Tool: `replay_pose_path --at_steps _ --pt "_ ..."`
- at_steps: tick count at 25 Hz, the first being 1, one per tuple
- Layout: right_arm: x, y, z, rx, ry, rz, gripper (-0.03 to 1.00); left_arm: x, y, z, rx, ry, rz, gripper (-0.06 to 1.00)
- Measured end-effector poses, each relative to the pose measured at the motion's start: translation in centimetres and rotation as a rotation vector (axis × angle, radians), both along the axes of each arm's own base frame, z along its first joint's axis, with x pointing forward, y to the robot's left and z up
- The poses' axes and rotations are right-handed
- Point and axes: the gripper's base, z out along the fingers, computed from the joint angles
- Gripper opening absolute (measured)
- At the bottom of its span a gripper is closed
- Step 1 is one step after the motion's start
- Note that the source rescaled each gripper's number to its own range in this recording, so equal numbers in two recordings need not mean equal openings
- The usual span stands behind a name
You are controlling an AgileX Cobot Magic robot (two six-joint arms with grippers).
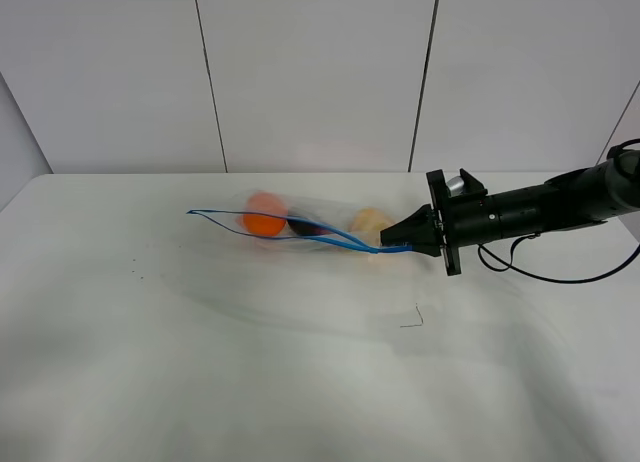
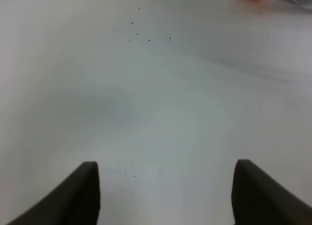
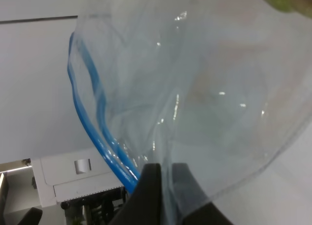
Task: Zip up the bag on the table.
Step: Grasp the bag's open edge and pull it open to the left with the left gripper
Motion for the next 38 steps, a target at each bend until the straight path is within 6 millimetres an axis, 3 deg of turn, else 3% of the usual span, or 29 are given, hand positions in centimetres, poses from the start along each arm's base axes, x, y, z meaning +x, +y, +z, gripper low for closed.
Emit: replay_pose_path --at_steps 6,10,14,18,20,21,27,28,32,38 --pt "0.0 0.0 0.0 -0.001 0.0 0.001 0.0 -0.1 0.1 0.2 0.012 -0.01 0.004 0.83" --pt "0.0 0.0 0.0 -0.001 0.0 0.002 0.0 0.5 0.3 3.5 0.035 -0.021 0.016 0.83" --pt "0.0 0.0 0.0 -0.001 0.0 0.002 0.0 3.7 0.3 7.4 0.137 0.011 -0.034 0.83" --pt "0.0 0.0 0.0 -0.001 0.0 0.002 0.0 8.1 0.3 9.3 0.425 0.037 -0.184 0.83" --pt "0.0 0.0 0.0 -0.002 0.0 0.002 0.0 10.0 0.3 9.5 0.621 0.035 -0.283 0.83" --pt "0.0 0.0 0.0 -0.002 0.0 0.002 0.0 10.0 0.3 9.5 0.621 0.035 -0.283 0.83" --pt "-0.1 0.0 -0.1 -0.011 0.0 0.013 0.0 15.9 0.2 9.1 1.274 -0.018 -0.586 0.83" --pt "-0.1 0.0 -0.1 -0.014 0.0 0.018 0.0 17.7 0.2 9.0 1.386 -0.055 -0.607 0.83" --pt "-0.5 -0.1 -0.4 -0.045 0.001 0.055 0.0 20.4 -0.2 8.6 1.394 -0.122 -0.591 0.83" --pt "-0.6 -0.1 -0.5 -0.062 0.002 0.077 0.0 22.7 -2.8 7.4 1.348 -0.232 -0.65 0.83"
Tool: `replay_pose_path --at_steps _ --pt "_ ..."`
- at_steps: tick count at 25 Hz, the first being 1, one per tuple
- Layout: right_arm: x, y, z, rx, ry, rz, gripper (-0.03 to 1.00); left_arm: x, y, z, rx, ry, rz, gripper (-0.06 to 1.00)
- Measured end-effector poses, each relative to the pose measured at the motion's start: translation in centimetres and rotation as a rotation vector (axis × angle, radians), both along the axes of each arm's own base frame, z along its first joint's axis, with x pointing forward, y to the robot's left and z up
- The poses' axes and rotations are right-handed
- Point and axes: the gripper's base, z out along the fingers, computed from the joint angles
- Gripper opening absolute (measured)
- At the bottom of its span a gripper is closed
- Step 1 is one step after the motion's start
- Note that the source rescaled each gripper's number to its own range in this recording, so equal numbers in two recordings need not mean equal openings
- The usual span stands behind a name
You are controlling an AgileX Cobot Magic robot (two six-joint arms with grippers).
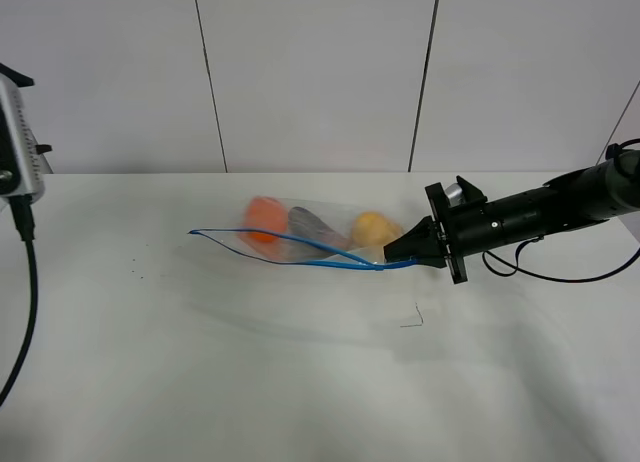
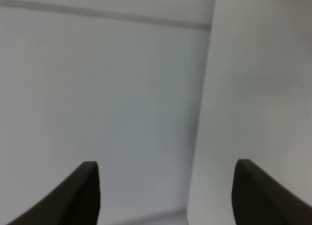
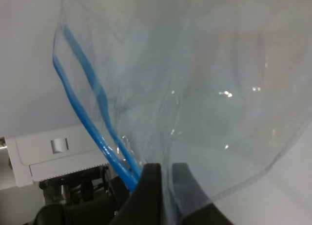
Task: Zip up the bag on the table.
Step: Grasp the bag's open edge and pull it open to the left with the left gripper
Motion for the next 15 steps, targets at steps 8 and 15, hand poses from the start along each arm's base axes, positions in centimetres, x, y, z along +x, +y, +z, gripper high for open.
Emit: replay_pose_path --at_steps 8,15 --pt "0.0 0.0 0.0 -0.001 0.0 0.001 0.0 1.1 -6.9 -4.9 -0.06 0.005 -0.238 0.83" --pt "0.0 0.0 0.0 -0.001 0.0 0.001 0.0 1.5 -14.0 -8.9 -0.191 0.061 -0.406 0.83"
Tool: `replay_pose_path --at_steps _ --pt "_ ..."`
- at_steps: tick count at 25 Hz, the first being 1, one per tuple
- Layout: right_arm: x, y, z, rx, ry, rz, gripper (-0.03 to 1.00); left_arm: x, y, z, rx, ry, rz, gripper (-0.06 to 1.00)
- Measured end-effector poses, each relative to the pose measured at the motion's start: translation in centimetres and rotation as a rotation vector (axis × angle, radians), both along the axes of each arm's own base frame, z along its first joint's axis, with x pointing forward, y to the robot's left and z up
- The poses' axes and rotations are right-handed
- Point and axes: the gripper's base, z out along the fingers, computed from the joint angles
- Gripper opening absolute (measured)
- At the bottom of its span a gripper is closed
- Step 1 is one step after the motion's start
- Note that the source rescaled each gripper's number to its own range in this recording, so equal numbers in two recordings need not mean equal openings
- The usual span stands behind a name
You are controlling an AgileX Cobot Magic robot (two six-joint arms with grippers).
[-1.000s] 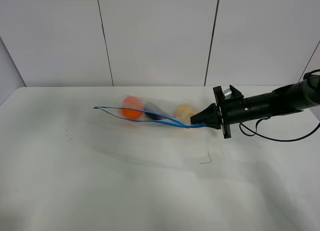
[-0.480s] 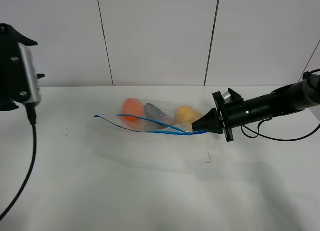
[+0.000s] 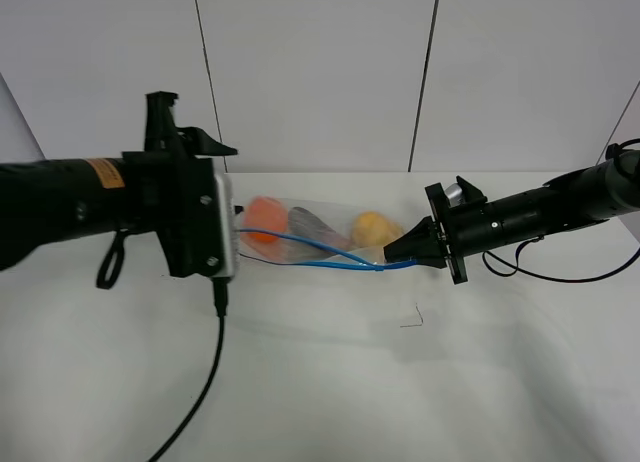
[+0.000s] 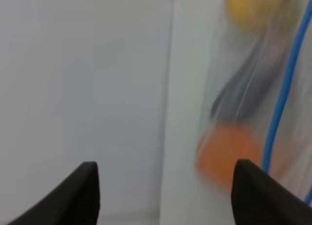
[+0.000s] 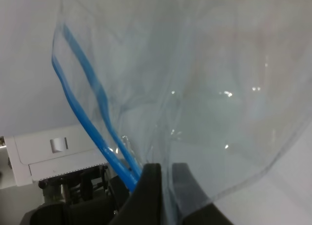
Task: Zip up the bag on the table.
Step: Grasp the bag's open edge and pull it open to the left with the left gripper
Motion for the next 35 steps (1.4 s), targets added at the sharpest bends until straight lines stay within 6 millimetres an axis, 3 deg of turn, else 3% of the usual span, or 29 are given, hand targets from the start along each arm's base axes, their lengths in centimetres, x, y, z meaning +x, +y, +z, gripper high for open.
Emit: replay_pose_path --at_steps 2,9,18,35 --pt "0.0 0.0 0.0 0.0 0.0 0.0 0.0 -0.2 -1.0 -0.5 -0.014 0.009 -0.026 0.83" --pt "0.0 0.0 0.0 0.0 0.0 0.0 0.0 -1.2 -6.8 -5.9 -0.069 0.047 -0.153 0.83" --pt "0.0 0.0 0.0 0.0 0.004 -0.002 0.0 -0.4 -8.6 -10.2 -0.168 0.044 -0.145 0.83" --pt "0.0 0.0 0.0 0.002 0.024 -0.011 0.0 1.0 -11.1 -12.1 -0.272 0.027 -0.201 0.83"
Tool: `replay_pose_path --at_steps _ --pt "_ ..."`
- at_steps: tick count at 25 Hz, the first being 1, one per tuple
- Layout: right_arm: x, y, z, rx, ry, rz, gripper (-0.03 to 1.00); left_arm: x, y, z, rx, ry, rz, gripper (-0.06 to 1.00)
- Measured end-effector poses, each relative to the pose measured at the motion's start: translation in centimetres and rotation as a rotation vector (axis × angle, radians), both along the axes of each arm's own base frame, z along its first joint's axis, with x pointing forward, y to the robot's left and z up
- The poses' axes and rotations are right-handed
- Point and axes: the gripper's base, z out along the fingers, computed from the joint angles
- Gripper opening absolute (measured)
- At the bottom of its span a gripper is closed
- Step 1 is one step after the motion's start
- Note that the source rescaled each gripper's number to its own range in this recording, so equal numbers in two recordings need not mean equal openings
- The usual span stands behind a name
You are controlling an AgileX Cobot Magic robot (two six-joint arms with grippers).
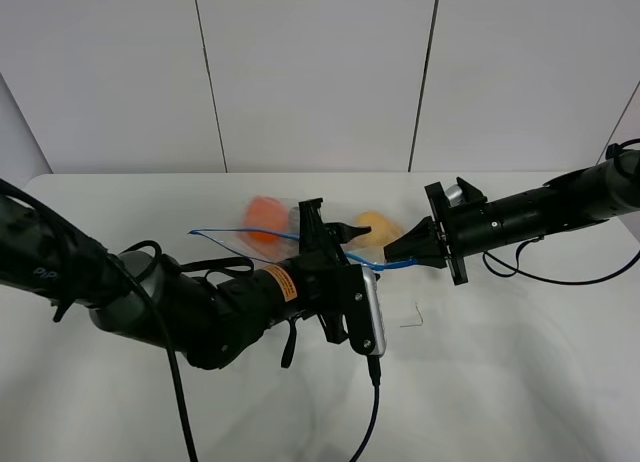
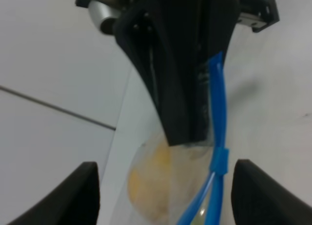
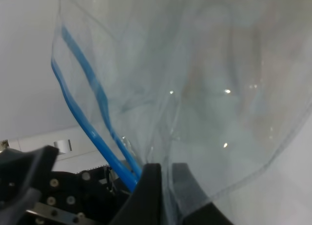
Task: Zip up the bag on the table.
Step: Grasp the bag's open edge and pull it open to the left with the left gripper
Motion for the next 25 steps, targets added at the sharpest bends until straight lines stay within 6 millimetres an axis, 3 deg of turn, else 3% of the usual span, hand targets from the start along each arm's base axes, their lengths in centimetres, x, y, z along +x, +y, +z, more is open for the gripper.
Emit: replay_pose_path --at_steps 5,19,22,25 --pt "0.0 0.0 0.0 0.0 0.0 0.0 0.0 0.0 -0.2 -1.4 0.025 0.014 -0.017 0.83" --pt "0.0 0.0 0.0 0.0 0.0 0.0 0.0 0.6 -1.0 -1.9 0.004 -0.006 -0.021 0.83" --pt "0.0 0.0 0.0 0.0 0.0 0.0 0.0 0.6 -0.9 -2.0 0.006 -0.004 -0.021 0.74" --pt "0.0 0.0 0.0 0.0 0.0 0.0 0.0 0.6 -0.9 -1.8 -0.005 -0.013 -0.021 0.58"
